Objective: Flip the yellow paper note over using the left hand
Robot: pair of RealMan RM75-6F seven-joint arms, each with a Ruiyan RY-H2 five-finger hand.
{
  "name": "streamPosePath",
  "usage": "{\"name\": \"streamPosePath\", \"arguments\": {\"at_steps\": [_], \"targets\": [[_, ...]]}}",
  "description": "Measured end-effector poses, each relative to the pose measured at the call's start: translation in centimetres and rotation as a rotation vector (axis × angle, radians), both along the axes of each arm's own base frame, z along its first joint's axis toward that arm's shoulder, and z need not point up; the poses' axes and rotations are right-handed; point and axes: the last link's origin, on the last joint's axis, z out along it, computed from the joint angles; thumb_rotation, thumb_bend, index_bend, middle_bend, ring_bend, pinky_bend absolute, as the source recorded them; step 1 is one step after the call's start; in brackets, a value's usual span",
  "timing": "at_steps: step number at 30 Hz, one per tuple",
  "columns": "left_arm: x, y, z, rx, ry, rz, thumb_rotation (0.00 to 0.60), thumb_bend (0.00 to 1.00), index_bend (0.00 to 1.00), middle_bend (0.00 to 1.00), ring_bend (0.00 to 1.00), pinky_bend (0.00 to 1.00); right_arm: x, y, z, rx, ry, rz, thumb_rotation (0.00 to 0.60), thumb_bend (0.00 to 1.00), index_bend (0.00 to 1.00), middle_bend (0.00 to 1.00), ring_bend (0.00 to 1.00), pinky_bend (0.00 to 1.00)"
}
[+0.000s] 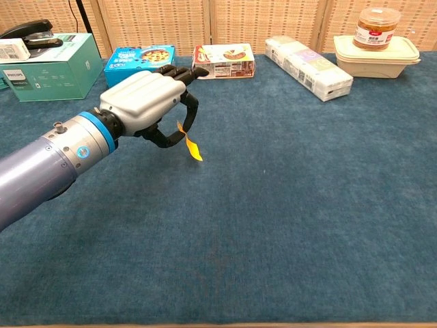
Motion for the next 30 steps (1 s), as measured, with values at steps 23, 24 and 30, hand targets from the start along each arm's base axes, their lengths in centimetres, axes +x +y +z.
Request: {"name": "streamPosePath", "arguments": {"at_steps": [23,24,30], "targets": [[-8.3,0.4,6.0,0.043,-0.094,0.152,0.600,0.55,0.64,0.00,0.00,0.00,0.5,0.0,-1.0,0.027,0.017,0.008,0.600,0.00,0.00,0.00,0.00,0.00],[-8.5,0.4,6.1,0.044,-0.100,0.155,0.600,0.55,0.64,0.00,0.00,0.00,0.5,0.0,-1.0,0.028,0.017,0.008,0.600,0.00,0.00,0.00,0.00,0.00],[-9.2,0.2,6.7,0.050,-0.113,0.162,0.600,0.54,0.63,0.00,0.00,0.00,0.5,0.1,-1.0,0.026,0.017,0.009,0.600,0.00,0.00,0.00,0.00,0.00]]}}
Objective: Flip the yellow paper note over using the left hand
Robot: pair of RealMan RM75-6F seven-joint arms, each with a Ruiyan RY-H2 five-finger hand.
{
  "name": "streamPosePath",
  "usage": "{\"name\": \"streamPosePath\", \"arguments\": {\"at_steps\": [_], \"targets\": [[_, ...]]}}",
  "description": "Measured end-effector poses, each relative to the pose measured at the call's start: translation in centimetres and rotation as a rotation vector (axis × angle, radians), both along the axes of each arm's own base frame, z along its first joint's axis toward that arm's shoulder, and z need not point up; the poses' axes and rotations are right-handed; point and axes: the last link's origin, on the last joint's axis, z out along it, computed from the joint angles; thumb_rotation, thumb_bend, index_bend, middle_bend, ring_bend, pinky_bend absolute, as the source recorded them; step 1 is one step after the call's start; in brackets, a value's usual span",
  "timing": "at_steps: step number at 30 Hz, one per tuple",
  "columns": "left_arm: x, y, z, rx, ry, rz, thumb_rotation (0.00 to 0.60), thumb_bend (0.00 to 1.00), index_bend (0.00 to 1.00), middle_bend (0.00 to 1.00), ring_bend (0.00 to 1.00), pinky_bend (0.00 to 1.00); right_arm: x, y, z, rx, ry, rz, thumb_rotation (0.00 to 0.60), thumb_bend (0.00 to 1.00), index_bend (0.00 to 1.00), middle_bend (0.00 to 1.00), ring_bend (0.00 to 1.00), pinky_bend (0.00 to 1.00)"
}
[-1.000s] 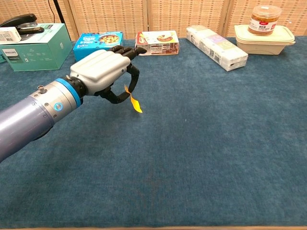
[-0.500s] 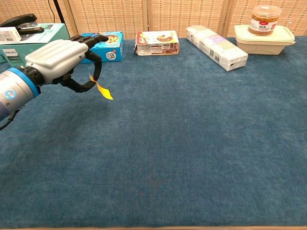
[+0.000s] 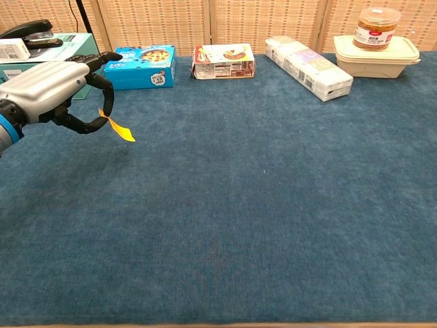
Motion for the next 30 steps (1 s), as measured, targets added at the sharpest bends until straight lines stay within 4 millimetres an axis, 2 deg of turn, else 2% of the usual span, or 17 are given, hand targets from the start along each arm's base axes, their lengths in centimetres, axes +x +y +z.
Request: {"name": "streamPosePath", "arguments": {"at_steps": [6,7,11,13,19,25,30], "targets": [[-0.2,-0.1,0.2,-0.002,-0.004,0.004,0.600,0.53,0.57,0.00,0.00,0.00,0.0,0.0,0.0,0.001,-0.003,0.000,0.600,0.00,0.00,0.00,0.00,0.00],[-0.2,-0.1,0.2,-0.002,-0.005,0.005,0.600,0.52,0.52,0.00,0.00,0.00,0.0,0.0,0.0,0.000,-0.003,0.002,0.600,0.00,0.00,0.00,0.00,0.00],[-0.4,-0.2,0.4,-0.024,-0.006,0.018,0.600,0.38,0.10,0.00,0.00,0.00,0.0,0.0,0.1,-0.002,-0.004,0.002,0.600,0.00,0.00,0.00,0.00,0.00],[-0.5,-0.3,0.7,-0.032,-0.004,0.024,0.600,0.31,0.01,0.00,0.00,0.00,0.0,0.0,0.1,-0.003,-0.004,0.003,0.600,0.00,0.00,0.00,0.00,0.00],[-1.0,-0.8,2.2,-0.022,-0.004,0.034,0.600,0.13,0.00,0.00,0.00,0.00,0.1,0.1,0.2,-0.005,-0.005,0.005,0.600,0.00,0.00,0.00,0.00,0.00],[-2.6,-2.2,5.7,0.054,-0.033,0.052,0.600,0.12,0.00,0.00,0.00,0.00,0.2,0.1,0.2,-0.008,-0.004,0.010,0.600,0.00,0.00,0.00,0.00,0.00],[-5.7,-4.6,9.2,0.134,-0.021,0.148,0.600,0.12,0.00,0.00,0.00,0.00,0.5,0.2,0.1,-0.007,0.002,0.020,0.600,0.00,0.00,0.00,0.00,0.00]]}}
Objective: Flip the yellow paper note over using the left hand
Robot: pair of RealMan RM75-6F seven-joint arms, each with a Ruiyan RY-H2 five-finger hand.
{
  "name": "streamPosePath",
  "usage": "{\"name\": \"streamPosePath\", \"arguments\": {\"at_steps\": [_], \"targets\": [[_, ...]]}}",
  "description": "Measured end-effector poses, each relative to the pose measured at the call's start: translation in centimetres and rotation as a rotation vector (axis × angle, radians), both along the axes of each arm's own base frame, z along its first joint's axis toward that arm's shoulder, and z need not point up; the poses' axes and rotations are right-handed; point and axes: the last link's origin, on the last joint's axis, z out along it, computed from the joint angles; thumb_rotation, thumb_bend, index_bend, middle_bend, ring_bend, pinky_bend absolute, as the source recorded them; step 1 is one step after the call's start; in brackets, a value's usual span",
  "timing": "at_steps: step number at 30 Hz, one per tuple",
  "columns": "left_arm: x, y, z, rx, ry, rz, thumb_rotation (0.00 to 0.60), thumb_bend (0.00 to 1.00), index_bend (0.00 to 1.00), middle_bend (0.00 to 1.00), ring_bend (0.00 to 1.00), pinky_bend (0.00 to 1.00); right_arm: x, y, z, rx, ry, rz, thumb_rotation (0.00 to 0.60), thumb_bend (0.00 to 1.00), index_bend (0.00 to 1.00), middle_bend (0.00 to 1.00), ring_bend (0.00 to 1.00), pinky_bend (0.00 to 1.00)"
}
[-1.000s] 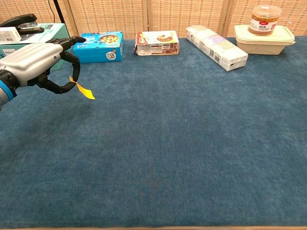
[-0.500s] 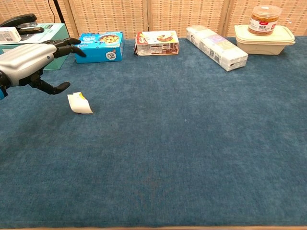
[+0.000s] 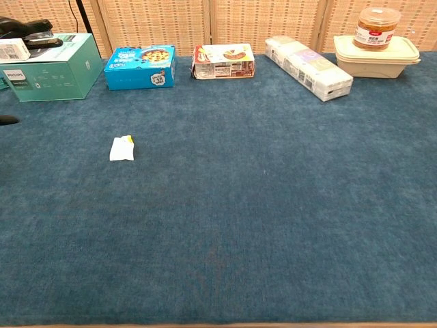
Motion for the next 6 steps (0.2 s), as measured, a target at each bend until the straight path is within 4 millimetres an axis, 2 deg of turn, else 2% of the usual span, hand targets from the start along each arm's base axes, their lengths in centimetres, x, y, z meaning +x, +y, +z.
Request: {"name": "streamPosePath", "arguments": {"at_steps": [6], "targets": [[-3.2,-4.0,3.4,0.051,-0.002,0.161,0.600,0.12,0.00,0.00,0.00,0.00,0.3,0.1,-0.2,-0.006,0.041,0.013,0.600,0.00,0.00,0.00,0.00,0.00]]}}
